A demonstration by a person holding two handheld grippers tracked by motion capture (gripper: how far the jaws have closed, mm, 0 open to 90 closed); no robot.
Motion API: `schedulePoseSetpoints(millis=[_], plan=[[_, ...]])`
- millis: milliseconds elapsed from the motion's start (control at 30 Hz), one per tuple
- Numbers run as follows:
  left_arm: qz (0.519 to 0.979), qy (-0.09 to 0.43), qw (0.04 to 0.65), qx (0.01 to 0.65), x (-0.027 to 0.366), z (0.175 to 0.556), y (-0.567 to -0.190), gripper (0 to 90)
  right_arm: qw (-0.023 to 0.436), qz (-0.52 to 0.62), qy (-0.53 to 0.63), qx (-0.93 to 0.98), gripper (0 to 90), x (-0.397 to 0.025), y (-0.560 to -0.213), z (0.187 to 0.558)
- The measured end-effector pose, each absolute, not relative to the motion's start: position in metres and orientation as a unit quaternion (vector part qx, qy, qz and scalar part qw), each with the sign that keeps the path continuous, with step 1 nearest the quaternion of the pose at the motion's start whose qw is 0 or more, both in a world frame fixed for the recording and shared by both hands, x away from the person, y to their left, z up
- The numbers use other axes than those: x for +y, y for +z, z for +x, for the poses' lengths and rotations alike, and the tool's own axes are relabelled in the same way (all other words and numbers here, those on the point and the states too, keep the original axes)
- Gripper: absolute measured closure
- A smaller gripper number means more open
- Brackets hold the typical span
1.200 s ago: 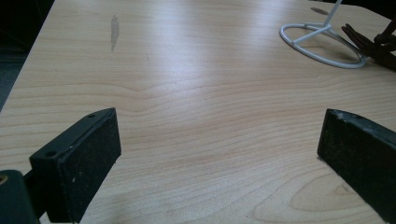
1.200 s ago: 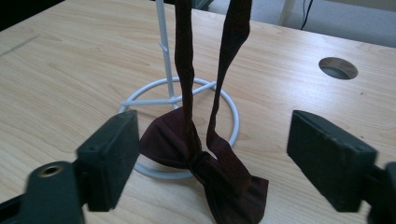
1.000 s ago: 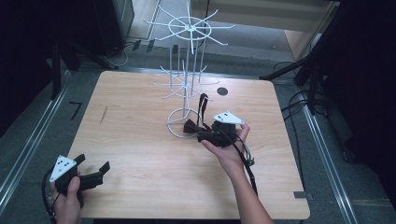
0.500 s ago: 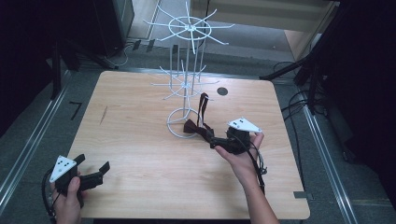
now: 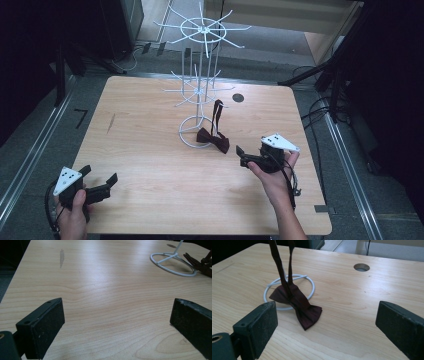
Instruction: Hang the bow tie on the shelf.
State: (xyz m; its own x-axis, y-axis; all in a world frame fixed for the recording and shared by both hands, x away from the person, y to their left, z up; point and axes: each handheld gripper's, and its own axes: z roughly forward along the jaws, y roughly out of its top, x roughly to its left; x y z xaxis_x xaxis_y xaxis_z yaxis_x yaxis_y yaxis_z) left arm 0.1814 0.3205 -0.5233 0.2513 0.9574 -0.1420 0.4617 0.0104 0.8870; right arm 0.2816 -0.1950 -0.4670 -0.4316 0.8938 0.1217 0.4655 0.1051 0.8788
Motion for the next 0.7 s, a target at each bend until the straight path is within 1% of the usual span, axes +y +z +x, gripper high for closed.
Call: schedulePoseSetpoints(millis=[700], plan=[[0.65, 0.273, 0.45, 0.547, 0.32, 0.182, -0.523, 0.1, 0.244, 0.508, 0.456, 0.689, 4.5, -0.245, -0.483, 0.257]])
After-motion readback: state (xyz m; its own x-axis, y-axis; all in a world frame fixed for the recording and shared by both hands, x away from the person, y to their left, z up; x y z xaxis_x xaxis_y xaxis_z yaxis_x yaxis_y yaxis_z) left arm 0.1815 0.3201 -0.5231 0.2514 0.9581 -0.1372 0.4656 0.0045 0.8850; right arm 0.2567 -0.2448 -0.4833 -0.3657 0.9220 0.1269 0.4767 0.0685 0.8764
